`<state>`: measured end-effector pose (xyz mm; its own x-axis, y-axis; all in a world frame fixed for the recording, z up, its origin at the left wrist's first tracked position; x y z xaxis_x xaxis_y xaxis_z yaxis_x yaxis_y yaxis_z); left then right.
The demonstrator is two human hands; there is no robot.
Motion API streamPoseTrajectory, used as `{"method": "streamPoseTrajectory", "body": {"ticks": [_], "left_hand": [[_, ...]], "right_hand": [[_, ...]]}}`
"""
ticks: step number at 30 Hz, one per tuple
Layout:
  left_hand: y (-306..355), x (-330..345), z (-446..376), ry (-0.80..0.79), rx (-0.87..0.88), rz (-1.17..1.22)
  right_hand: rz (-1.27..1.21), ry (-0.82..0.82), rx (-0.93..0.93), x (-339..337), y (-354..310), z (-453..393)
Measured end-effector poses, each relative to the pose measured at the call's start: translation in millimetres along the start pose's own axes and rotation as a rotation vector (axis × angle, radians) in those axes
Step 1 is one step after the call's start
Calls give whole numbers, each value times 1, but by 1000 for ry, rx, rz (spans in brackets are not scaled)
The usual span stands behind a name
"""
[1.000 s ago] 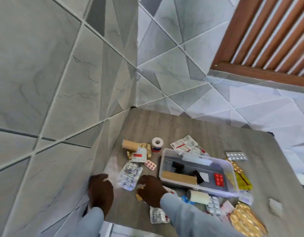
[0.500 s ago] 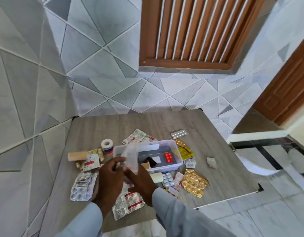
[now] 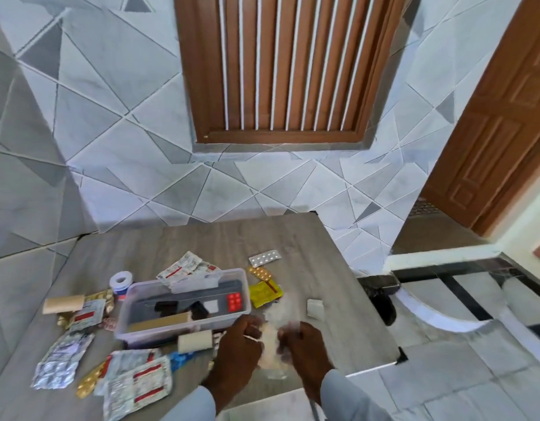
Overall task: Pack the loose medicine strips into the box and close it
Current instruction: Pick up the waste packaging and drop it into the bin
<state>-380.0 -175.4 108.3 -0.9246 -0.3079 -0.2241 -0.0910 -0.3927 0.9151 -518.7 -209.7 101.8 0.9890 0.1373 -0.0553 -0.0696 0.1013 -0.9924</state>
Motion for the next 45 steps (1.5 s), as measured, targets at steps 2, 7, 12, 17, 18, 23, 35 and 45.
{"method": "streamPoseTrajectory", "body": {"ticks": [2,7,12,17,18,23,35,45], "left_hand": [[8,32,-4,-27,-5,-66],[12,95,-38,-134,174,-578],[16,154,-91,-204,317,-1076],[2,193,-157,-208,381,-1228],[4,200,-166,-241,384,-1256],[9,229,-207,-190,339,-936],[117,433,-225,-245,-159,-196],[116,554,-245,-91,-486,36]], "right_hand": [[-29,111,49,-45,7,-11],[28,231,103,-135,18,-53],[61,193,185,-175,31,-97],[65,146,258,-205,30,-142],[69,144,272,-212,26,-151],[36,190,297,-244,19,-196],[-94,-113,381,-378,50,-298],[-4,-281,483,-488,73,-381]]}}
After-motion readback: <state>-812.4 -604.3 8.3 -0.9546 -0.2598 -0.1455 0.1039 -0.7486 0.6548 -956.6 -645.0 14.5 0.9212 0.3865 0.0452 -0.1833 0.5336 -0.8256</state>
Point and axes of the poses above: each hand's wrist, its own z-axis away from the middle knuckle, its own x-axis out of the palm, y = z × x, the point moved 3 cm from there along -z, towards the middle knuckle, and after that the axes turned 13 degrees about -x, right-handed, at the moved point
